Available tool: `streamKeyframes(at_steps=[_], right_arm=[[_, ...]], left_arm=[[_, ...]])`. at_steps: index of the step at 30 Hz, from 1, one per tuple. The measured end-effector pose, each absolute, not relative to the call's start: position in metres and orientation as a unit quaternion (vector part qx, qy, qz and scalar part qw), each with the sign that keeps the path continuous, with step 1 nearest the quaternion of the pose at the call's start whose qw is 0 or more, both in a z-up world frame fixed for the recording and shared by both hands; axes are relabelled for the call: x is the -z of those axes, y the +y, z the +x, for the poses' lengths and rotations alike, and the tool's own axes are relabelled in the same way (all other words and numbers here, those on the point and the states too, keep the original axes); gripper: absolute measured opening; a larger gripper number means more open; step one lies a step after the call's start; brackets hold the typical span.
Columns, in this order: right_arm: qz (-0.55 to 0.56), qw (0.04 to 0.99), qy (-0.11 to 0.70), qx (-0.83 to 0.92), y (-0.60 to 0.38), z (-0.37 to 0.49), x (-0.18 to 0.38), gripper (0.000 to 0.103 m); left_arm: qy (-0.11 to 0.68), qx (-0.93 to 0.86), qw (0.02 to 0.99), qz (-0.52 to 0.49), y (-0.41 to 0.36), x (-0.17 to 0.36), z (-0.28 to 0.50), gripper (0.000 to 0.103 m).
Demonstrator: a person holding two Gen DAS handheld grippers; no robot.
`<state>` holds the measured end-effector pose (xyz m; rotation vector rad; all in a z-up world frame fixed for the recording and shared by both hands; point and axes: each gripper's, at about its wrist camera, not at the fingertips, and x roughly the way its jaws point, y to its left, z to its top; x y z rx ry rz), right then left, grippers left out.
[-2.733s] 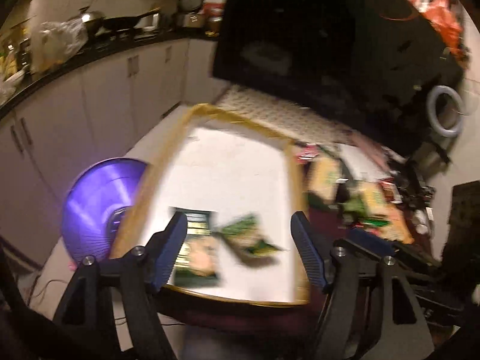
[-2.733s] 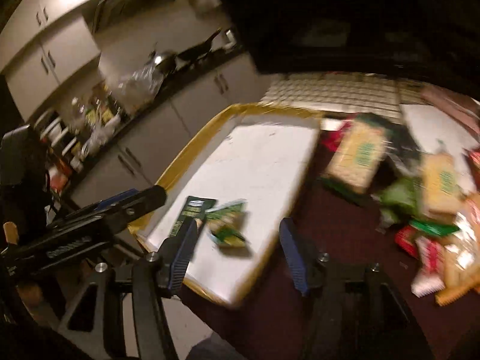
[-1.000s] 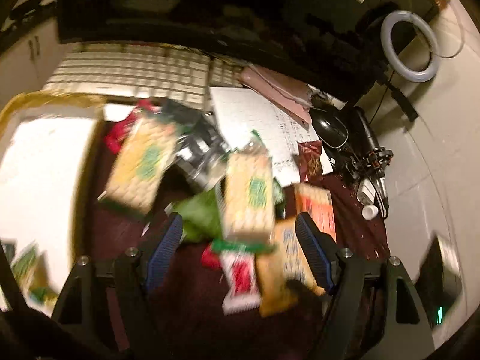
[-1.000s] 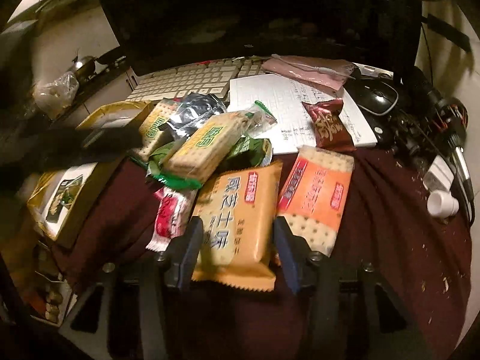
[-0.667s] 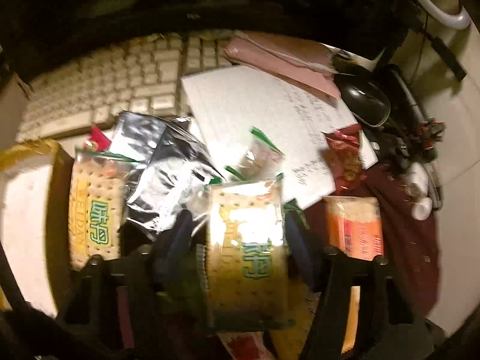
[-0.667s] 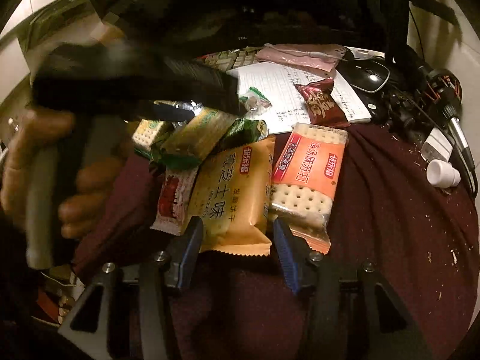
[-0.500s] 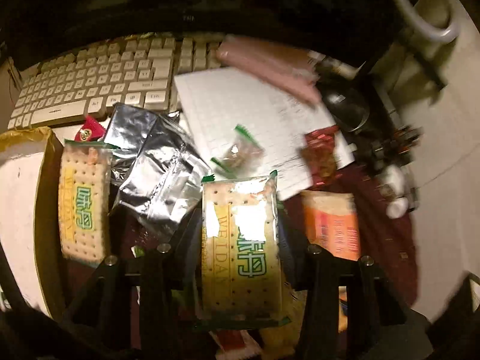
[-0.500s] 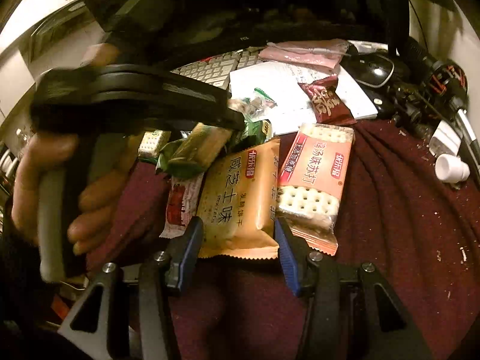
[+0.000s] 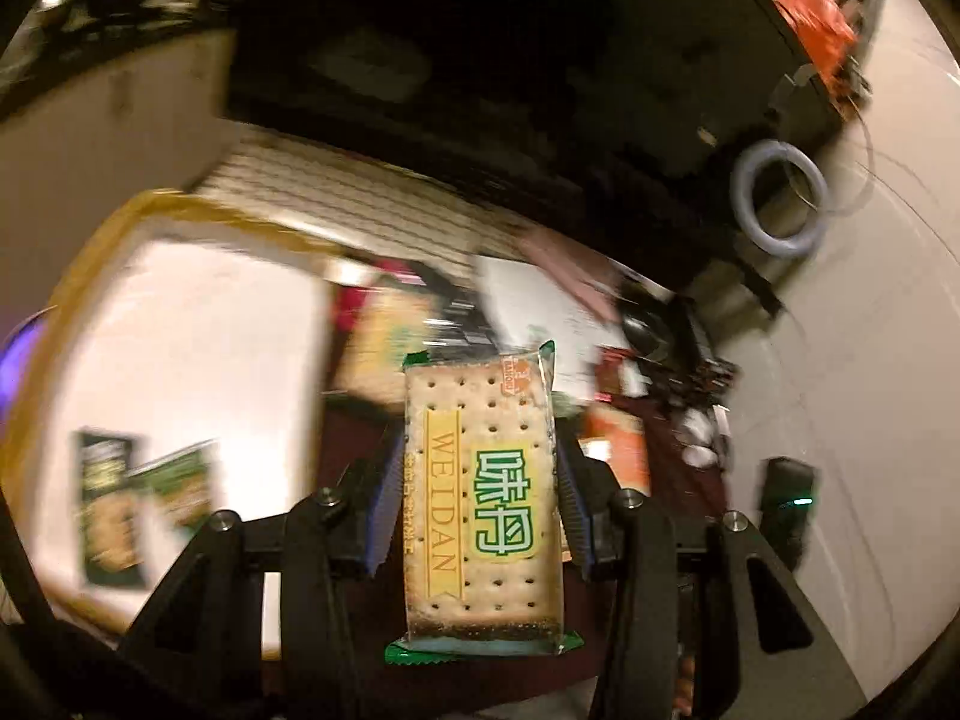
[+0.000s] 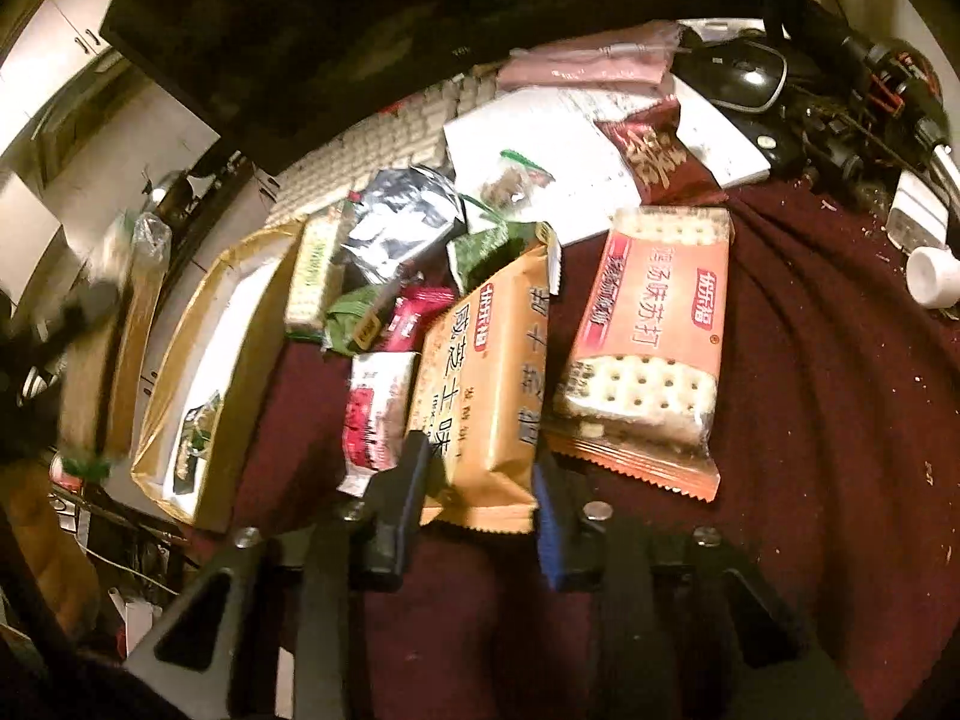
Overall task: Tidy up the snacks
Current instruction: 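Carry both packs into the tray and release them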
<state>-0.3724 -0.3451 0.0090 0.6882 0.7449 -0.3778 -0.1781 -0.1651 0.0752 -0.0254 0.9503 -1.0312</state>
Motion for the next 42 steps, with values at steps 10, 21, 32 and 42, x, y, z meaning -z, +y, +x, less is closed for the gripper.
streamKeyframes(at_steps=[10,21,32,42], right_arm=[[0.261,0.900,0.257,0.235,-0.312,-0.386,-0.068,0.016],[0.247,0.937,0.231,0.085,-0.265,-0.281,-0.101,0.016],[0.314,0.900,0.301,0.032,-0.263,-0.143,-0.037,0.016],[0.324,0.880,0.346,0.013,-0.255,-0.137,-0.015,0.022]], left_arm=[[0.433,0.378,0.816,-0.067,-0.081,-0.077,-0.119,0.048],[0.453,0.329,0.829,-0.023,-0.093,-0.057,-0.058,0.048],[0.492,0.291,0.820,0.029,-0.121,-0.018,-0.012,0.048],[0.499,0.289,0.815,0.065,-0.133,-0.009,-0.009,0.059]])
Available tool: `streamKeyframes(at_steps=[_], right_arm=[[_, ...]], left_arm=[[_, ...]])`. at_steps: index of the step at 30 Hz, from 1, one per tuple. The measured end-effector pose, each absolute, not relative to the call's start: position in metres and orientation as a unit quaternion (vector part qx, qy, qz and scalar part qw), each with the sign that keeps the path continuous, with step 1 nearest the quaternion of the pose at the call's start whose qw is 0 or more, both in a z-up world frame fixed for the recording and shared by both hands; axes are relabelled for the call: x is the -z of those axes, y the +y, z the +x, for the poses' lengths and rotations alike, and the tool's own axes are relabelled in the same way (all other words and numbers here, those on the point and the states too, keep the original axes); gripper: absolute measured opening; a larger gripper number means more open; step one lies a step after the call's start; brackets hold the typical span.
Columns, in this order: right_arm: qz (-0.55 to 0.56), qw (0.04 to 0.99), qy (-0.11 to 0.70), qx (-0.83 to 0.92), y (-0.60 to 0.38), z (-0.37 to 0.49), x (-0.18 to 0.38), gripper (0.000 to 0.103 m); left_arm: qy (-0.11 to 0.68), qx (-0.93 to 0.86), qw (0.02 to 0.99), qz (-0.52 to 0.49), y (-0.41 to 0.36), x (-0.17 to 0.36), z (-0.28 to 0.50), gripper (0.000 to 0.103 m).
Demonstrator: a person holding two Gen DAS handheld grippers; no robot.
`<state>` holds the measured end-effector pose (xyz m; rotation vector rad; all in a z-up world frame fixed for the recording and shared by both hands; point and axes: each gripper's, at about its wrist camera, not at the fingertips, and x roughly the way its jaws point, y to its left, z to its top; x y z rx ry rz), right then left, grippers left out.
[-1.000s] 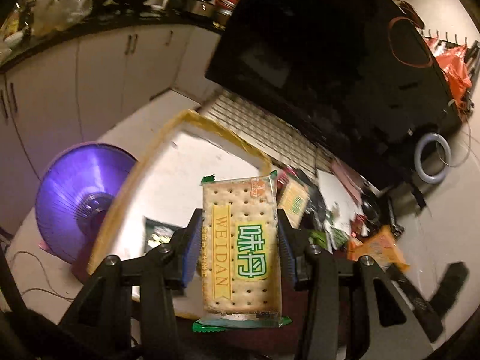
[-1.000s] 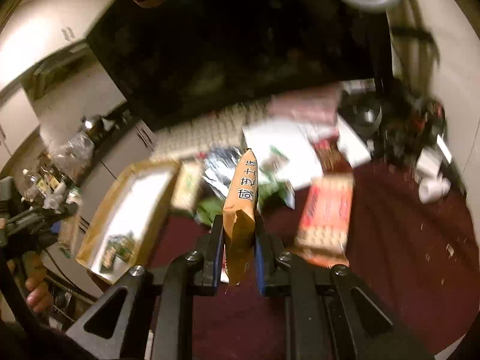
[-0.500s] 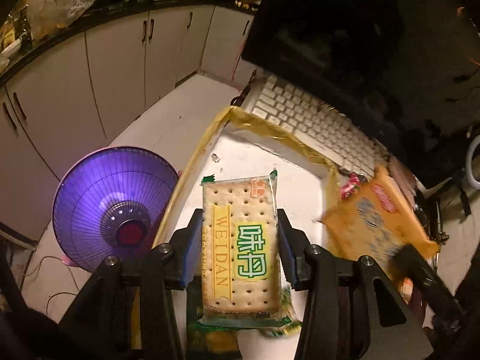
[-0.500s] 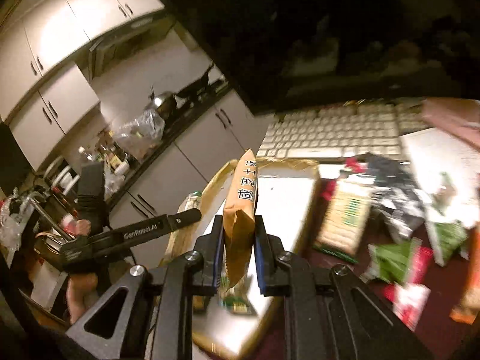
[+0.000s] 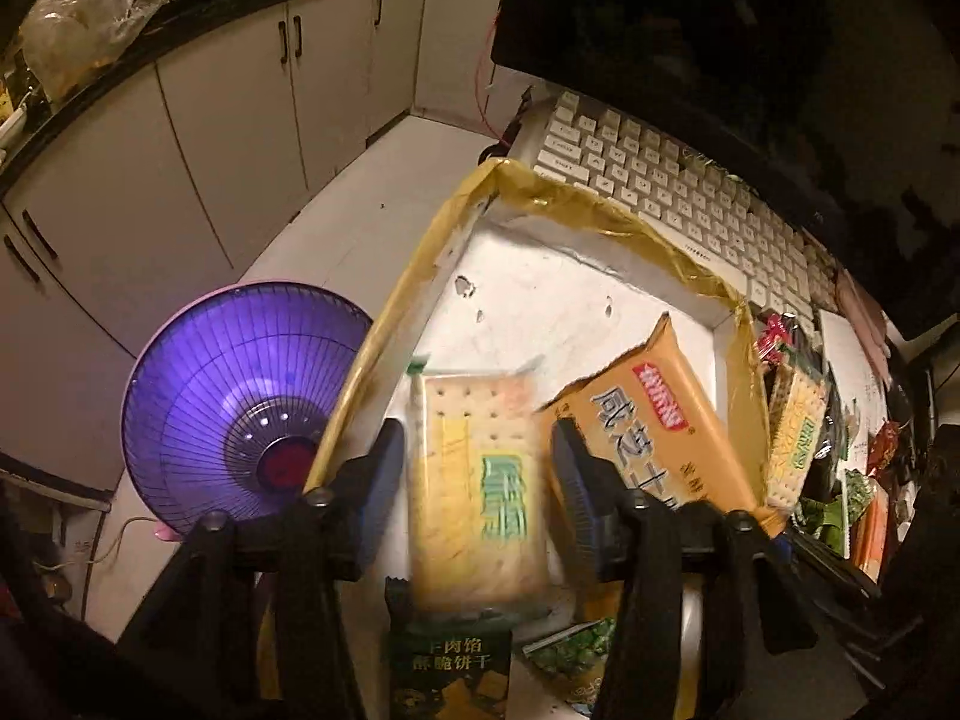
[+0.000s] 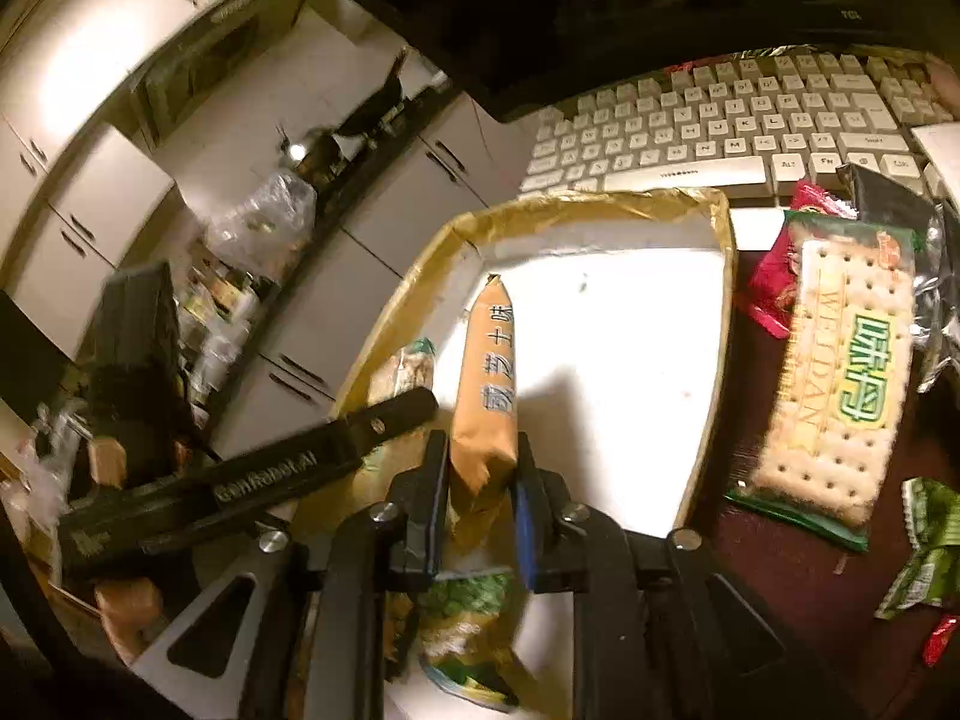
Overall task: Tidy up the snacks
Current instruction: 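Carry both packs into the tray and release them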
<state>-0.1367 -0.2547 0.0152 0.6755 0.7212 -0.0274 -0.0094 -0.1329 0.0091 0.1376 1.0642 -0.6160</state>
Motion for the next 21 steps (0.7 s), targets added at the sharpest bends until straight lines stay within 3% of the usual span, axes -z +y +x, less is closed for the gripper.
streamKeyframes(at_steps=[2,4,5,13,21], right_arm=[[0.308,0.885,0.349,0.025,-0.253,-0.141,-0.022,0.032],[0.290,0.895,0.337,0.034,-0.252,-0.151,-0.030,0.046],[0.283,0.899,0.331,0.038,-0.253,-0.155,-0.034,0.051],[0.227,0.922,0.305,0.069,-0.254,-0.213,-0.059,0.052],[0.248,0.921,0.288,0.088,-0.268,-0.284,-0.061,0.063]], left_arm=[[0.476,0.299,0.826,0.041,-0.126,-0.019,-0.015,0.077],[0.447,0.302,0.842,0.019,-0.117,-0.029,-0.022,0.086],[0.441,0.292,0.849,0.019,-0.114,-0.031,-0.025,0.087],[0.389,0.297,0.872,-0.016,-0.084,-0.062,-0.081,0.087],[0.378,0.366,0.850,-0.023,-0.094,-0.077,-0.150,0.087]])
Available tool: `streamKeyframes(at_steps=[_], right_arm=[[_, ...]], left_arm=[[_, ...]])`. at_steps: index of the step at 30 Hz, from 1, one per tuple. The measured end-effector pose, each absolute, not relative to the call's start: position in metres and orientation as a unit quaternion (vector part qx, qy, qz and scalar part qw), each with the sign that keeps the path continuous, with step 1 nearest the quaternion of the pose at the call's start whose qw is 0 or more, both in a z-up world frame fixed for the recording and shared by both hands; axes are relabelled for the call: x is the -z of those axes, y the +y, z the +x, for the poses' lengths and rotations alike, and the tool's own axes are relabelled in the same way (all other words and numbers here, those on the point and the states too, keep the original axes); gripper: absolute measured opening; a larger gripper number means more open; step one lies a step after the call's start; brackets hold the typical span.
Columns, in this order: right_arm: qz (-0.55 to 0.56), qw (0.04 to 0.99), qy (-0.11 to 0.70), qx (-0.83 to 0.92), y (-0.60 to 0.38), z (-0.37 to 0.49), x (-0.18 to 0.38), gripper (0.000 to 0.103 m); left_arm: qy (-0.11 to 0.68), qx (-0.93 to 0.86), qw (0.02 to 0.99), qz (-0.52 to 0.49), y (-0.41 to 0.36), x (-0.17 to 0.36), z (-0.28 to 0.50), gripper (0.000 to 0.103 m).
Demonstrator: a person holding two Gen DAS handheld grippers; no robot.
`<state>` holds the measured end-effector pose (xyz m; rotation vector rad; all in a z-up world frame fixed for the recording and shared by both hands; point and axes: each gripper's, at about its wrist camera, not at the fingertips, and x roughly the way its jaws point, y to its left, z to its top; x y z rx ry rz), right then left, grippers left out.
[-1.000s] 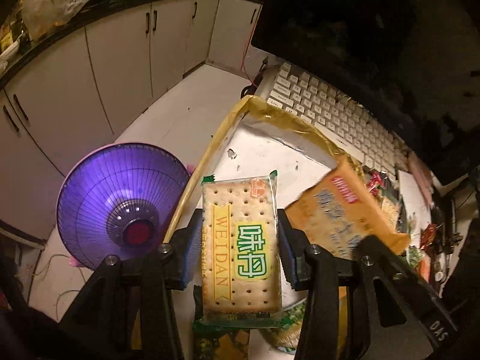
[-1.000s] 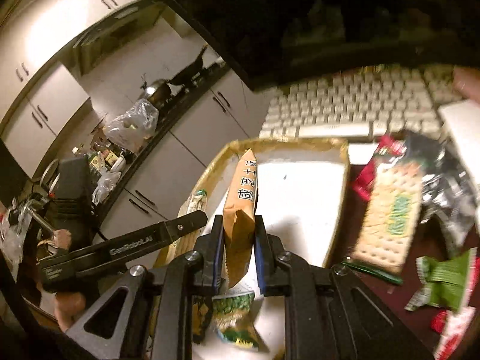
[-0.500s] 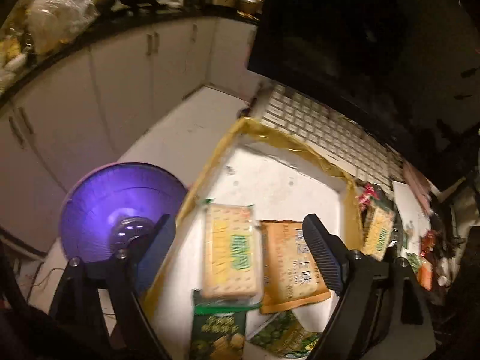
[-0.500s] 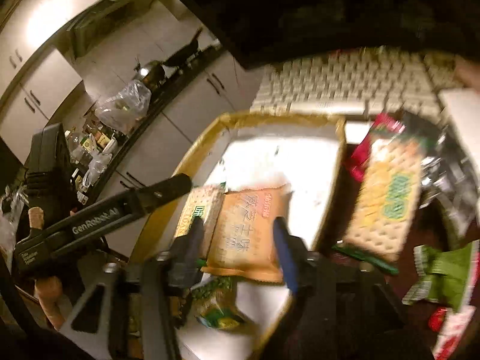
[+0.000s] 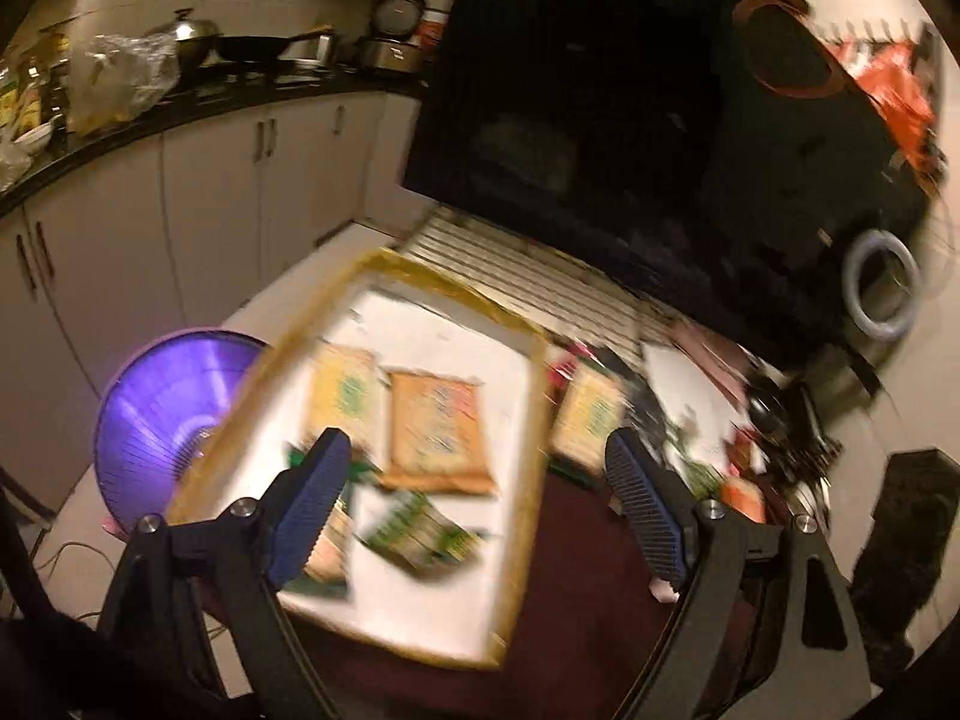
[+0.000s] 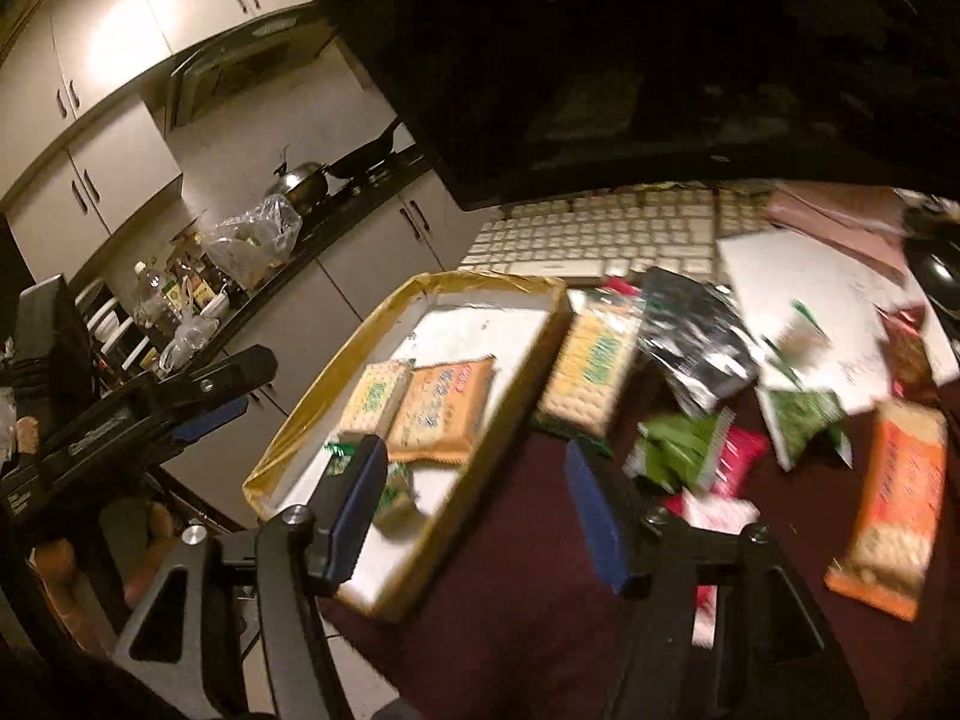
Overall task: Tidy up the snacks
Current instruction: 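Carry both packs into the tray and release them, then grasp the red-white candy bar with the left gripper while the right grasps the orange soda cracker pack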
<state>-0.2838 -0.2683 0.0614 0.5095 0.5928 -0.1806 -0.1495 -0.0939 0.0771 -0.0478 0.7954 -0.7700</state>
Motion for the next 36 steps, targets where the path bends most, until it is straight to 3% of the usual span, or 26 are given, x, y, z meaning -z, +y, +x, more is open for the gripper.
streamKeyframes(at_steps=[13,24,31,34,36], right_arm=[[0.288,0.895,0.299,0.162,-0.305,-0.383,-0.035,0.066],[0.300,0.869,0.304,0.251,-0.351,-0.410,-0.023,0.066],[0.333,0.838,0.320,0.290,-0.389,-0.400,-0.012,0.066],[0.328,0.832,0.330,0.303,-0.401,-0.390,-0.010,0.066],[0.320,0.829,0.337,0.310,-0.405,-0.382,-0.010,0.066]], left_arm=[[0.408,0.445,0.796,0.047,-0.152,-0.052,-0.242,0.087],[0.422,0.470,0.766,0.122,-0.221,-0.019,-0.261,0.083],[0.444,0.469,0.745,0.166,-0.272,0.012,-0.254,0.056],[0.456,0.458,0.738,0.194,-0.283,0.024,-0.253,0.026],[0.453,0.463,0.736,0.197,-0.278,0.026,-0.256,0.026]])
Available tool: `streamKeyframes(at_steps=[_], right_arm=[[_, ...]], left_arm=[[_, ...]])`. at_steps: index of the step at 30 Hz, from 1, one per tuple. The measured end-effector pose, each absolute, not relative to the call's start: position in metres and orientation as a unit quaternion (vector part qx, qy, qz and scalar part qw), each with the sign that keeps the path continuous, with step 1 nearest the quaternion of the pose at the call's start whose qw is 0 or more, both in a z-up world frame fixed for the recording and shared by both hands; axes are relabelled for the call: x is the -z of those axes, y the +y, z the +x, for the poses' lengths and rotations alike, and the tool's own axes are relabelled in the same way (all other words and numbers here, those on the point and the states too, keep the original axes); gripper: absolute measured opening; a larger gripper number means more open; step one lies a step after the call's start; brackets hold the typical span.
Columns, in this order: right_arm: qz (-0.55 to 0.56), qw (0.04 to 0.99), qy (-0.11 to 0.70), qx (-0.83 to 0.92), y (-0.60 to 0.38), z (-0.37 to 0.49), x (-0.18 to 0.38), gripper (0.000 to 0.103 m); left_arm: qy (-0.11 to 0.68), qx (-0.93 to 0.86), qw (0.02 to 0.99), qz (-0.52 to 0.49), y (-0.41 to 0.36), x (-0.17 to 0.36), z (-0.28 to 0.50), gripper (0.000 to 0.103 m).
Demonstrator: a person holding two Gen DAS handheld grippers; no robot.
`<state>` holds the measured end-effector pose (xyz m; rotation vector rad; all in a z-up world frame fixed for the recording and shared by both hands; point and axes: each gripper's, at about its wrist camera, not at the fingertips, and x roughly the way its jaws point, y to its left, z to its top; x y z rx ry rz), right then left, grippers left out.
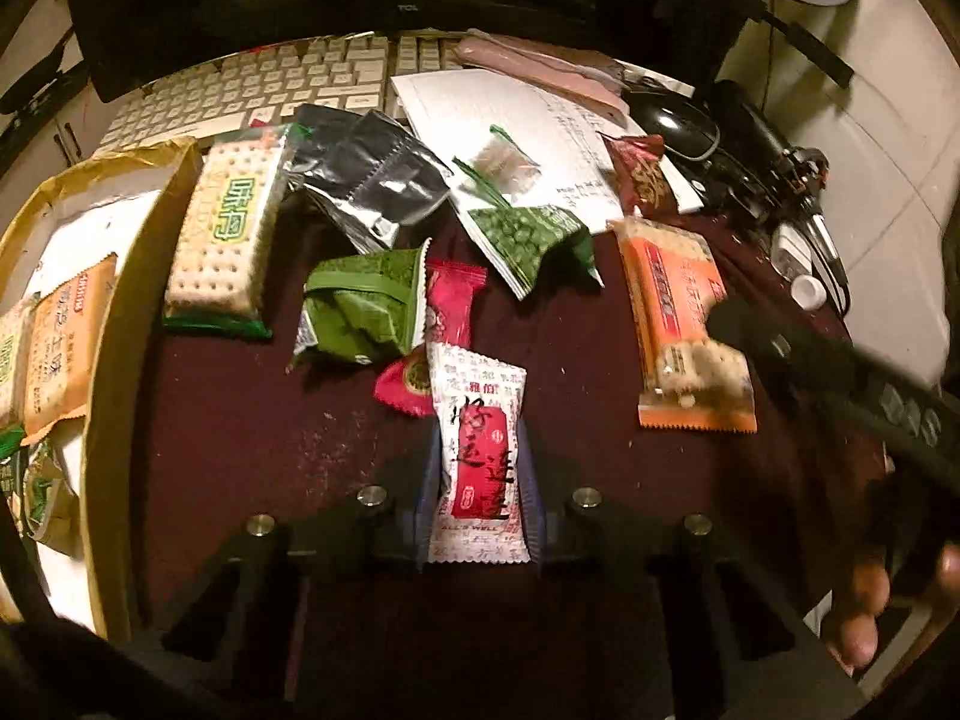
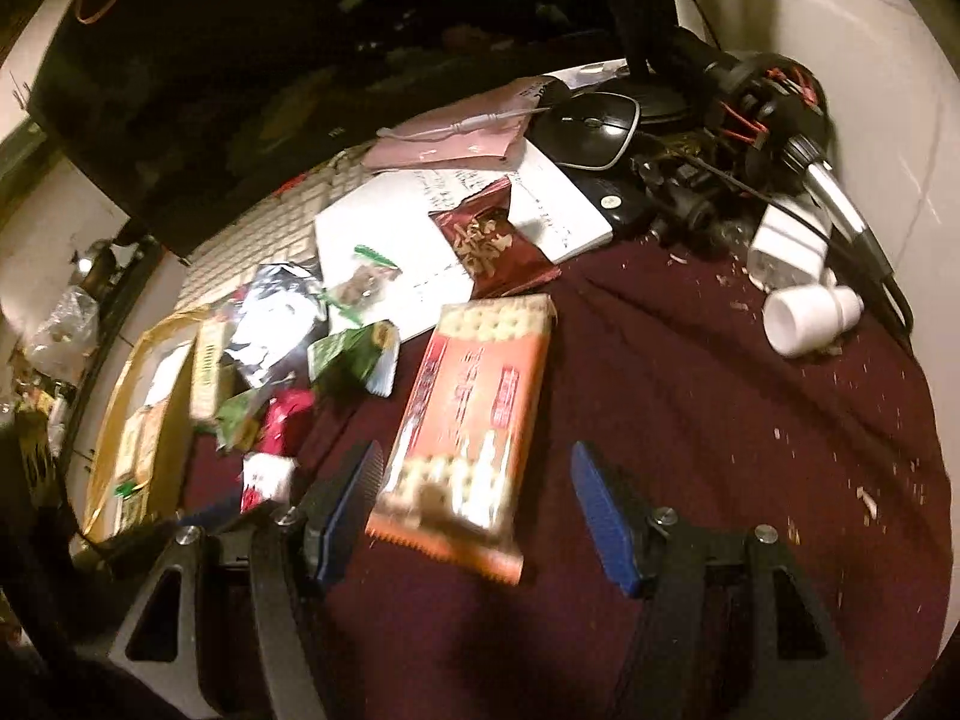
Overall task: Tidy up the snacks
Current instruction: 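Grasp the red-white candy bar with the left gripper while the right grasps the orange soda cracker pack, then place the candy bar and cracker pack into the tray, open both grippers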
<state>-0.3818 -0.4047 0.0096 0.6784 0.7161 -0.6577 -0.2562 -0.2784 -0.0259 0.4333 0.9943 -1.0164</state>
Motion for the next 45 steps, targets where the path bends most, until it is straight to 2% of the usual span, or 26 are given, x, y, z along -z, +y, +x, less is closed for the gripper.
streamKeyframes(at_steps=[7,11,13,15,20,26,33,45], right_arm=[[0.249,0.818,0.381,0.352,-0.394,-0.344,0.005,0.066],[0.187,0.808,0.400,0.391,-0.377,-0.336,0.010,0.059],[0.187,0.807,0.398,0.394,-0.373,-0.341,0.010,0.054],[0.200,0.809,0.390,0.393,-0.372,-0.352,0.009,0.053],[0.270,0.833,0.342,0.342,-0.366,-0.384,0.001,0.053],[0.293,0.867,0.289,0.280,-0.336,-0.391,-0.022,0.053],[0.262,0.910,0.281,0.156,-0.280,-0.343,-0.052,0.053],[0.221,0.907,0.349,0.085,-0.237,-0.213,-0.049,0.053]], left_arm=[[0.470,0.473,0.726,0.169,-0.245,0.028,-0.252,0.023],[0.467,0.470,0.731,0.162,-0.244,0.030,-0.251,0.025],[0.459,0.472,0.733,0.173,-0.245,0.030,-0.254,0.025],[0.454,0.476,0.732,0.178,-0.243,0.030,-0.255,0.024],[0.458,0.491,0.730,0.130,-0.220,0.019,-0.250,0.020],[0.455,0.492,0.740,0.059,-0.175,-0.012,-0.236,0.020],[0.421,0.429,0.799,0.001,-0.109,-0.049,-0.185,0.020],[0.454,0.345,0.822,-0.008,-0.071,-0.025,-0.106,0.020]])
